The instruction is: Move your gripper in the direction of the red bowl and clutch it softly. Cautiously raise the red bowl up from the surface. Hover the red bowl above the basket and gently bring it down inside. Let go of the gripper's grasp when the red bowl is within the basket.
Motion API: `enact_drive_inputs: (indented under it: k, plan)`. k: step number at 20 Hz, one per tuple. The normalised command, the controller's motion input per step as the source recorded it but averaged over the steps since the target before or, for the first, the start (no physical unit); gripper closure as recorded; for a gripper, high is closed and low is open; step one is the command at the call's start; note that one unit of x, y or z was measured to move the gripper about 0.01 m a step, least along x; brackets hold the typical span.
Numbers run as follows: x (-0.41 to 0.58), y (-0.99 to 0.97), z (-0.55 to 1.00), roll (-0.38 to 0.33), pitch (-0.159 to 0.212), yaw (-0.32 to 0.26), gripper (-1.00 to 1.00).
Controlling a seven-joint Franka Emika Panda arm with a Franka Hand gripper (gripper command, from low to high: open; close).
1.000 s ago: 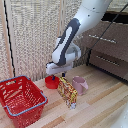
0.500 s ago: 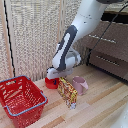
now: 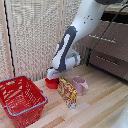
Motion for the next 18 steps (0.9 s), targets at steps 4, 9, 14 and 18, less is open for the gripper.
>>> enact_drive_inputs:
  k: [4, 9, 14, 18]
  plan:
    - [0.23, -0.02, 0.34, 0.108, 0.042, -0.013, 1.0]
    - [0.203, -0.08, 0.63, 0.156, 0.048, 0.0, 1.0]
    - [0.217, -0.01, 0.69, 0.148, 0.101, 0.021, 1.0]
    - [0.19, 0.01, 0.79, 0.113, 0.104, 0.024, 1.0]
